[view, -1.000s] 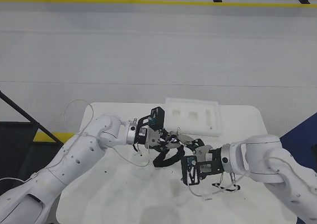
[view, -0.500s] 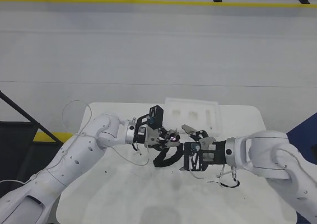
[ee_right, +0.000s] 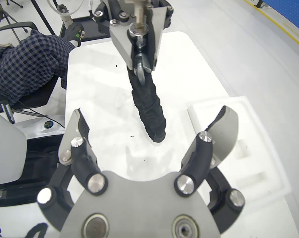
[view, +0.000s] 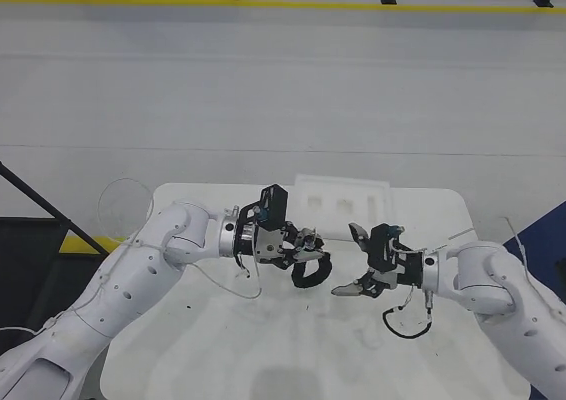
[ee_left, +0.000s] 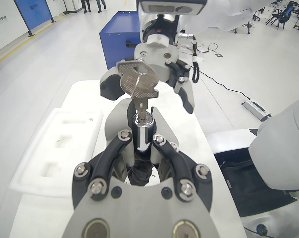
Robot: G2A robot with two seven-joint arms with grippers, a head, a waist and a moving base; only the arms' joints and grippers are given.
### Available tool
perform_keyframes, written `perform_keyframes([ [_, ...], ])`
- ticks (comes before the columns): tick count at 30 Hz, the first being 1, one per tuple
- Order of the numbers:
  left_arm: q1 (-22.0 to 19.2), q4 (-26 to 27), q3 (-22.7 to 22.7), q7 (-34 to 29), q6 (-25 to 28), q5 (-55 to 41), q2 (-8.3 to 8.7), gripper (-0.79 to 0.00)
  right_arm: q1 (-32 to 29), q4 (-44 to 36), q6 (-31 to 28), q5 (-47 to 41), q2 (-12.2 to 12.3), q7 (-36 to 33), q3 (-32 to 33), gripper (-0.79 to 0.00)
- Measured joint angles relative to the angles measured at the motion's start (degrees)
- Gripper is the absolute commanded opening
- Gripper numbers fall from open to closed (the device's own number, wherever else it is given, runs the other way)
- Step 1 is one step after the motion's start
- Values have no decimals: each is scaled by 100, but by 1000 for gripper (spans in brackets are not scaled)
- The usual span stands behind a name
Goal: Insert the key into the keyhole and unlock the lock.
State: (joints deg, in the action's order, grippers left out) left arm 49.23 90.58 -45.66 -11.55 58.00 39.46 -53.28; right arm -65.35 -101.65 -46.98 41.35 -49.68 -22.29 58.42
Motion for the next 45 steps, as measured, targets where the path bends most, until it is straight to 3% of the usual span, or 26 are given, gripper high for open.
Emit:
perform_keyframes([
  [3, -71, 26, 76, -46, 0, -33, -28, -785, 111, 232, -77, 106, -74, 299, -159, -182],
  [4, -93, 26, 97, -57, 0, -43, -38, -785, 142, 281, -103, 156, -94, 376, -202, -256],
  [5, -114, 21, 116, -66, 0, -52, -47, -785, 171, 318, -120, 213, -113, 446, -241, -385],
  [11, -232, -17, 227, -83, 0, -127, -104, -785, 265, 489, -213, 418, -213, 810, -428, -483],
  [14, -279, -33, 281, -85, 0, -156, -129, -785, 310, 558, -238, 485, -253, 937, -477, -785],
  [32, -172, -240, 167, -35, -1, -189, -125, -785, 47, 455, -682, 788, -267, 1483, -202, -785],
  [33, -158, -234, 153, -35, -1, -199, -122, -763, 20, 459, -703, 805, -265, 1543, -165, -785],
  [34, -150, -227, 141, -34, -1, -202, -120, -671, 1, 461, -715, 827, -264, 1575, -140, -785],
  [37, -118, -209, 91, -7, -2, -213, -110, -650, -54, 452, -741, 885, -263, 1660, -78, -785],
  [38, -108, -202, 74, 6, -2, -214, -108, -597, -66, 450, -746, 900, -263, 1673, -66, -785],
  [39, -94, -192, 48, 34, -2, -217, -104, -474, -80, 447, -747, 918, -266, 1686, -54, -785],
  [40, -82, -188, 26, 60, -2, -214, -102, -406, -89, 445, -747, 930, -267, 1695, -45, -785],
  [41, -68, -186, 1, 87, -1, -203, -100, -219, -97, 444, -747, 941, -270, 1700, -39, -785],
  [43, -30, -171, -60, 159, 0, -166, -96, -37, -111, 448, -751, 963, -276, 1712, -29, -785],
  [45, 5, -133, -104, 204, 0, -116, -93, 0, -118, 452, -756, 980, -283, 1722, -23, -785],
])
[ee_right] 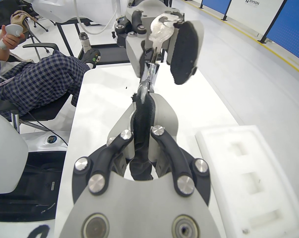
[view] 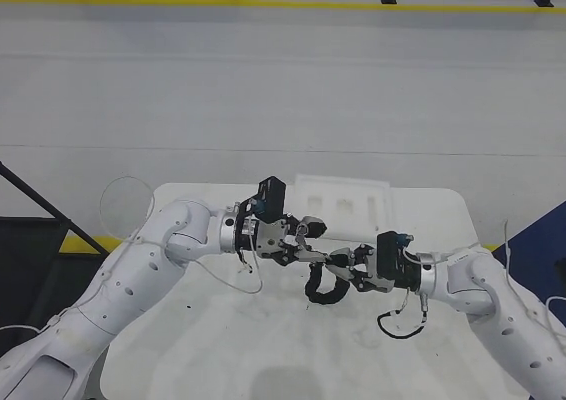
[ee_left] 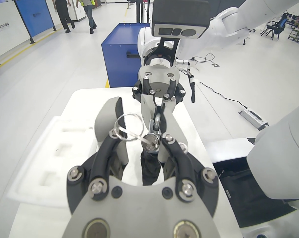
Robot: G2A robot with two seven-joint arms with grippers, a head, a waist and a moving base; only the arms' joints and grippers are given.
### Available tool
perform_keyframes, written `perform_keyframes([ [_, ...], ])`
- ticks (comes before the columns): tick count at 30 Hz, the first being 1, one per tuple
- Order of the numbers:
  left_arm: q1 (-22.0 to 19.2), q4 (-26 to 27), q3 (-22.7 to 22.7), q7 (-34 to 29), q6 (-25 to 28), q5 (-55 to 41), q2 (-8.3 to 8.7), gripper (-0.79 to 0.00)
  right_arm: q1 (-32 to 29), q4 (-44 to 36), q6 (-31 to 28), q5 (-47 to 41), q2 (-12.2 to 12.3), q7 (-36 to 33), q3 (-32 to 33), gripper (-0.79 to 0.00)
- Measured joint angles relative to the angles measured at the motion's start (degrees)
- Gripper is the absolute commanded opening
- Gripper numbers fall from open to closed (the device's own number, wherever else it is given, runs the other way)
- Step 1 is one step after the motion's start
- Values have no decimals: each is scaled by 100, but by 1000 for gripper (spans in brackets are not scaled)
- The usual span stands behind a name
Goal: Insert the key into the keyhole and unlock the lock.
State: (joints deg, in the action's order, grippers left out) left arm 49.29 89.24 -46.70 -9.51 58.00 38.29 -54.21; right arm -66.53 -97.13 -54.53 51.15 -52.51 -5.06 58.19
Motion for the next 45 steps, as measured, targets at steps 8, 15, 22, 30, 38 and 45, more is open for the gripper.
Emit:
perform_keyframes([
  [8, 99, 1, -93, 110, 0, 105, 3, 0, -14, 1, 11, 42, -17, 82, 102, -785],
  [15, 174, -48, -115, 85, 0, 114, 34, 0, -72, -34, 54, 92, -19, 215, 269, -785],
  [22, 123, -191, 184, -66, 0, -148, 27, 0, -178, -184, 45, 186, -14, 441, 473, -785],
  [30, -165, -357, 649, 168, 0, -540, -73, -437, -223, -298, 21, 271, -39, 518, 513, -785],
  [38, -315, -534, 963, 522, 0, -727, -76, -622, -223, -241, 7, 288, -67, 549, 527, -785],
  [45, -461, -599, 1214, 824, 0, -885, -54, -785, -239, -235, 4, 320, -86, 540, 558, -785],
])
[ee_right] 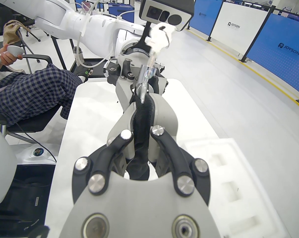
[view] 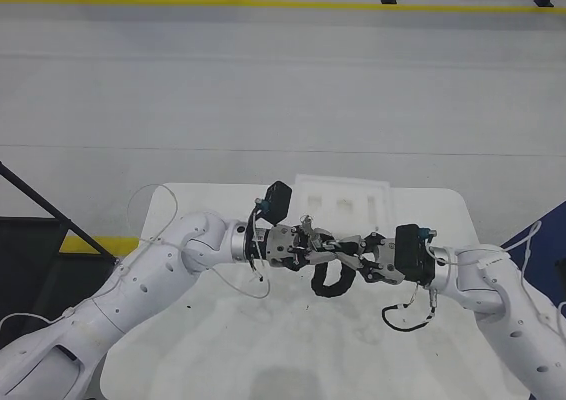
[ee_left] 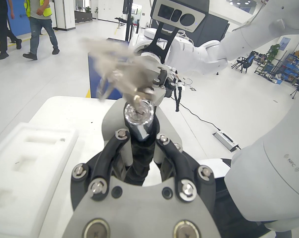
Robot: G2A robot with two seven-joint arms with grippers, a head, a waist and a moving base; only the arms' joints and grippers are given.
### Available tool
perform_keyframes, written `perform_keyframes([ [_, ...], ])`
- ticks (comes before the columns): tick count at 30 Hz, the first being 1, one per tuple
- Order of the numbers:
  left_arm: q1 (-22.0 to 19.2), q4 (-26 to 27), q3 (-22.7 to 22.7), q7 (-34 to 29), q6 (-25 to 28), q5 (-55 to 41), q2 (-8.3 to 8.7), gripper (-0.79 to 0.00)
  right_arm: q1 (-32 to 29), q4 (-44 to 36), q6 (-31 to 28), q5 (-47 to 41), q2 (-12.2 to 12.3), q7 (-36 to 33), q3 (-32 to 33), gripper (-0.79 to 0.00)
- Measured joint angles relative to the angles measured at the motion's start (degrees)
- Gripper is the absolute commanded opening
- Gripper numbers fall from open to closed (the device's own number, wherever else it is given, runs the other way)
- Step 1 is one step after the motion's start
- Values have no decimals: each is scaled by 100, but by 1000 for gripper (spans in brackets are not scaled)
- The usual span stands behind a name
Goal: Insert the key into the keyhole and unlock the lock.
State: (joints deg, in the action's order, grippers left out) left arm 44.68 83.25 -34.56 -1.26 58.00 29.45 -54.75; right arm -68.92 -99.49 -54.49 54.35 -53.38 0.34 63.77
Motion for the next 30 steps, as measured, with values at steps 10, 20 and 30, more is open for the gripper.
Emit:
perform_keyframes([
  [10, -76, -2, 109, 404, 0, 109, 114, -785, -30, 26, 13, -8, -26, -118, -6, -785],
  [20, -128, 2, 63, 490, 0, 551, 248, -785, -76, 71, -18, -294, 1, -707, 54, -185],
  [30, -193, 171, -53, -311, -14, 1027, 308, -785, -377, -1406, -23, 753, 189, -1451, 904, 0],
])
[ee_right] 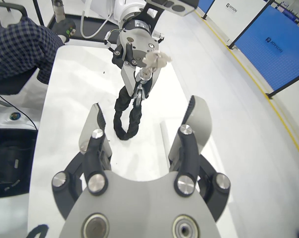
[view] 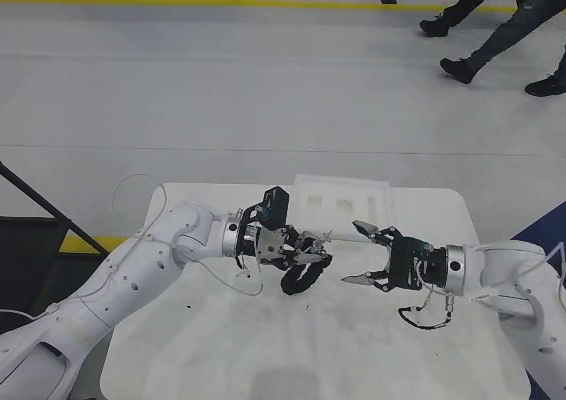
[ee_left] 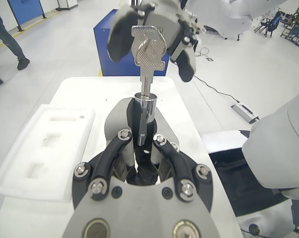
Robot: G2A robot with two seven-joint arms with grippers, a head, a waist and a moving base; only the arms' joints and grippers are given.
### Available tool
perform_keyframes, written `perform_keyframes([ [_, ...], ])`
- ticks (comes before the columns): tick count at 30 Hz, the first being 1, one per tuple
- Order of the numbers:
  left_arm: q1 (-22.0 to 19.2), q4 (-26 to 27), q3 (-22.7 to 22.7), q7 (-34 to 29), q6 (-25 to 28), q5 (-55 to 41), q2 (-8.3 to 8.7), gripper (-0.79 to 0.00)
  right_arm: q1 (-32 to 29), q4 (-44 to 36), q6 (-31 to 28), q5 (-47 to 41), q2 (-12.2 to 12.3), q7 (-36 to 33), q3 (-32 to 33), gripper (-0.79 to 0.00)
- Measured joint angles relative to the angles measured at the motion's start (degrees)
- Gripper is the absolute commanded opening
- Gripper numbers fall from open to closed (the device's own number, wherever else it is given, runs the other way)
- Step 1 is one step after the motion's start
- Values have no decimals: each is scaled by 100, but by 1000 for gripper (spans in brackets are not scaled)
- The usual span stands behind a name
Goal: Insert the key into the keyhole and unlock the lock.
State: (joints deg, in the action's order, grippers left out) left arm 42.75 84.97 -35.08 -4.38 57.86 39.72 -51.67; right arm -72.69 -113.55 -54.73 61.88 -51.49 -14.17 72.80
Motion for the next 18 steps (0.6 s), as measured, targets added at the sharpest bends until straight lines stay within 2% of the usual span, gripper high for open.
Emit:
perform_keyframes([
  [6, -18, 181, -5, -492, -90, -66, -40, -785, 61, -452, -52, 313, 0, -220, -135, 0],
  [18, 11, 166, -97, -889, -126, -267, -118, -785, 410, -487, -140, 328, -38, -839, -646, 0],
])
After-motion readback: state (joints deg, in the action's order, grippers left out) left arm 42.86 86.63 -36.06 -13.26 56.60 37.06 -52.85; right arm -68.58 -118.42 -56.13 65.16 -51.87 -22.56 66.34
